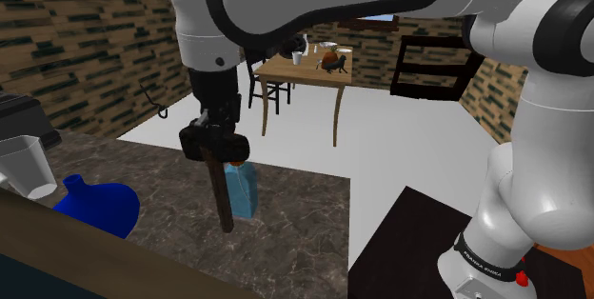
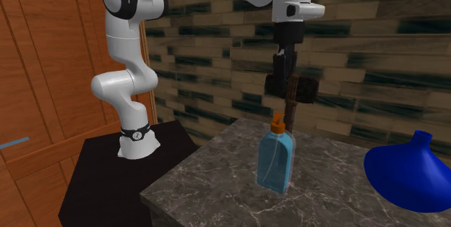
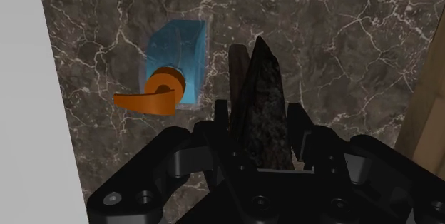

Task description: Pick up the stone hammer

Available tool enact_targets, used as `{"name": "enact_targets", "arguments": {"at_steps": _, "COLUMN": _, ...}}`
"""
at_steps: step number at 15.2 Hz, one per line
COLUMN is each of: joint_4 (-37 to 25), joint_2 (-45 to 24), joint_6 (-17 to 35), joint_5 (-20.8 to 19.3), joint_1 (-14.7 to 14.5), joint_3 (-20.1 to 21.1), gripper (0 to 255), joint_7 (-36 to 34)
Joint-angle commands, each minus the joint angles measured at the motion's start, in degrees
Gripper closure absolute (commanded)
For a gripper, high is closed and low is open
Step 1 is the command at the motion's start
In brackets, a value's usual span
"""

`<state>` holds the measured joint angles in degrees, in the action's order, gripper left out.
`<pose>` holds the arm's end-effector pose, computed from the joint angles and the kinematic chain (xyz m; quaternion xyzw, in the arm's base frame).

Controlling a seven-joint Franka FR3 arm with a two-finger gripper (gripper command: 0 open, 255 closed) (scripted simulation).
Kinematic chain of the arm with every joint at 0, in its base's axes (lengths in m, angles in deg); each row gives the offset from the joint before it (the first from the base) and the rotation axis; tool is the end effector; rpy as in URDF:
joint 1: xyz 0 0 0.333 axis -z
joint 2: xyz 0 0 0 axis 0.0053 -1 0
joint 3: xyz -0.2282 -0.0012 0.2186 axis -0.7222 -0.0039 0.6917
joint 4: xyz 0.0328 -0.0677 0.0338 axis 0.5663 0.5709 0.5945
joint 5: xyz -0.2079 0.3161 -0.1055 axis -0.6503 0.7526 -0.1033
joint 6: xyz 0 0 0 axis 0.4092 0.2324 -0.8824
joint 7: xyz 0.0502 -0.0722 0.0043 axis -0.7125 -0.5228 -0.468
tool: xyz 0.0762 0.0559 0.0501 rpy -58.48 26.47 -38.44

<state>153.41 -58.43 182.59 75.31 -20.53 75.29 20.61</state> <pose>0.4929 0.3866 0.5474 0.9696 0.2443 0.0146 0.0053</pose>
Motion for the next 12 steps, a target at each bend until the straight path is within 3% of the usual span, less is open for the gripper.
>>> {"name": "enact_targets", "arguments": {"at_steps": 1, "joint_4": -1.9, "joint_2": -0.2, "joint_6": -1.7, "joint_5": 0.0, "joint_1": -0.1, "joint_3": 0.0, "gripper": 255, "joint_7": 0.0}}
{"name": "enact_targets", "arguments": {"at_steps": 12, "joint_4": -11.4, "joint_2": -2.0, "joint_6": -9.5, "joint_5": -0.7, "joint_1": -0.9, "joint_3": 0.2, "gripper": 255, "joint_7": 0.0}}
